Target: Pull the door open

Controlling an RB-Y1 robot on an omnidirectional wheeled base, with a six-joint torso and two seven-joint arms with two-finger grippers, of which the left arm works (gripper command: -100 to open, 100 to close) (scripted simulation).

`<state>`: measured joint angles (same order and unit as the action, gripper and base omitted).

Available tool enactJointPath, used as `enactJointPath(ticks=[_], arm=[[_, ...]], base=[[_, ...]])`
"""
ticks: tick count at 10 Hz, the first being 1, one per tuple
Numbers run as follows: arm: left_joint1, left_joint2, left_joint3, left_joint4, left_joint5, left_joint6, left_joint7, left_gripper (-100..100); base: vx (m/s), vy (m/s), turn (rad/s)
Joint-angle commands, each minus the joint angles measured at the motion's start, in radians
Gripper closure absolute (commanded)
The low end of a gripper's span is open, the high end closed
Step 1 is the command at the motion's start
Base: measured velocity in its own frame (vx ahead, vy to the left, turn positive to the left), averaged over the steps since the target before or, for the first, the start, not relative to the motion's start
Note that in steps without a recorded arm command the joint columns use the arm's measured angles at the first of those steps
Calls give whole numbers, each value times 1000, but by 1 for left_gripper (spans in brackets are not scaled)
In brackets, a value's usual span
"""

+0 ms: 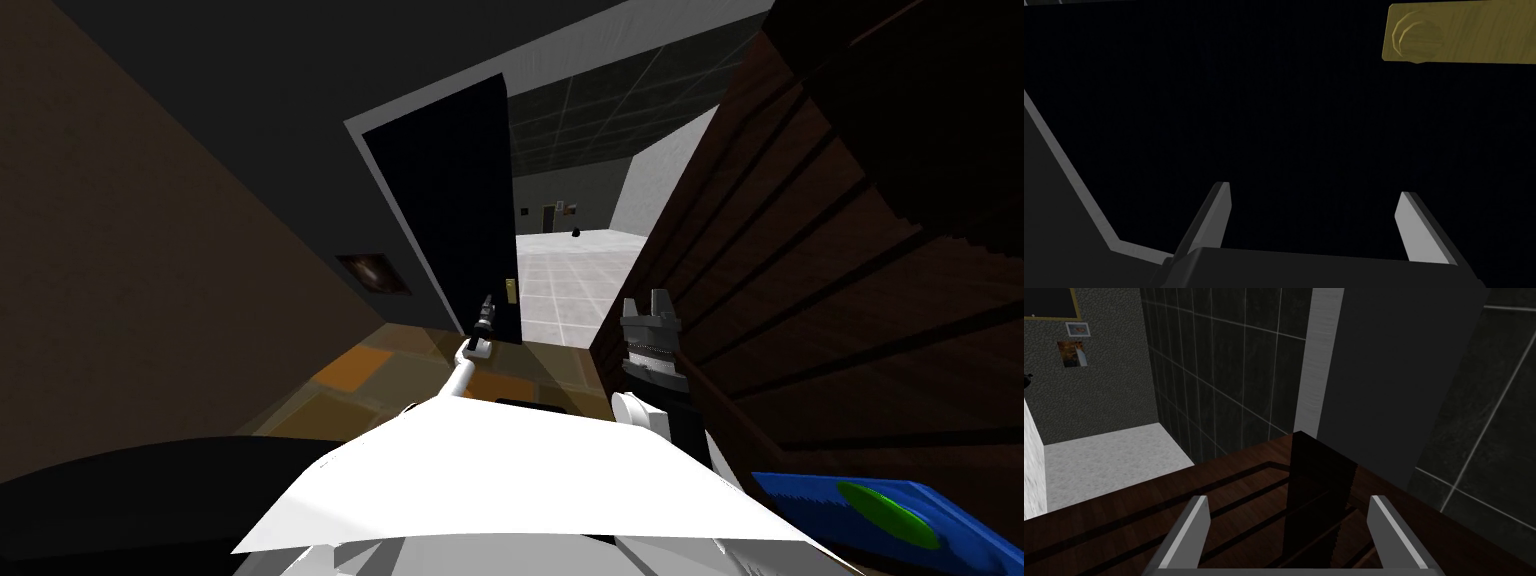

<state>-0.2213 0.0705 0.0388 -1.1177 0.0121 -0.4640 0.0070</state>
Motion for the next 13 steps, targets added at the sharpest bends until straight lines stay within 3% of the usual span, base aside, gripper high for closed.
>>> enactJointPath(ticks=[1,13], arm=[[-15,-1,2,36,3,-2,-1,-100],[-226,-33,24,404,43,2,-24,-100]], base=[[64,2,-2],[91,-3,-5]])
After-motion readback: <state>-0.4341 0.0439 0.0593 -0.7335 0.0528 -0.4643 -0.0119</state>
